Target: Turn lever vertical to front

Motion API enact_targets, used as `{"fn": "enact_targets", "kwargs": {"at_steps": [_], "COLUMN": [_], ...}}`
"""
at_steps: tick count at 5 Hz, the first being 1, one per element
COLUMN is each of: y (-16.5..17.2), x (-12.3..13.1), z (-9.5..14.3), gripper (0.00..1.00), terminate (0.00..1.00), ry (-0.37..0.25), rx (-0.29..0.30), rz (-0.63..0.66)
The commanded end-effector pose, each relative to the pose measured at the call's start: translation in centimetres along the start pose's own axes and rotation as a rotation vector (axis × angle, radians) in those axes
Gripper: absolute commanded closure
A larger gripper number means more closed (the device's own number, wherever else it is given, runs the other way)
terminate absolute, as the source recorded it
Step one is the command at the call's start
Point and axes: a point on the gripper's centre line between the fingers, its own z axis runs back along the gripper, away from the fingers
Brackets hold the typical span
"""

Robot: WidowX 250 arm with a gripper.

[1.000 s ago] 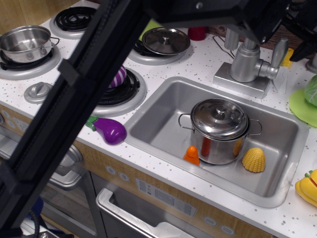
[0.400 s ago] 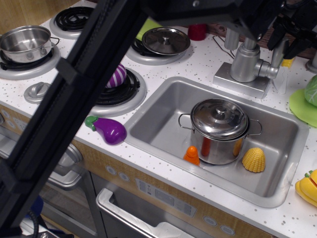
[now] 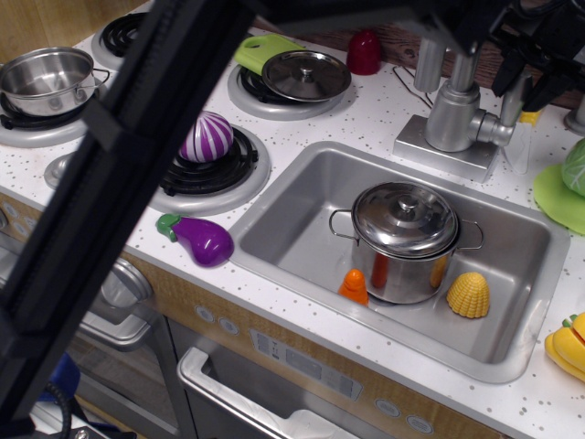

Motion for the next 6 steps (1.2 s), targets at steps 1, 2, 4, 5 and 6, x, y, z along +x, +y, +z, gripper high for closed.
{"fn": "enact_targets", "kwargs": {"at_steps": [1, 2, 4, 5, 6], "y": [-0.3, -1.2, -2.1, -2.4, -3.0], "x": [-1.1, -1.8, -2.8, -3.2, -3.9], "z": [1.4, 0.3, -0.9, -1.4, -1.7], "gripper": [1.00, 1.00, 1.00, 1.00, 1.00], "terminate": [0.00, 0.00, 0.00, 0.00, 0.00], "ry": [-0.009, -0.002, 0.030, 0.043, 0.045], "rx": [-0.050, -0.082, -0.145, -0.166, -0.160], "rz": [0.047, 0.066, 0.093, 0.101, 0.119]}}
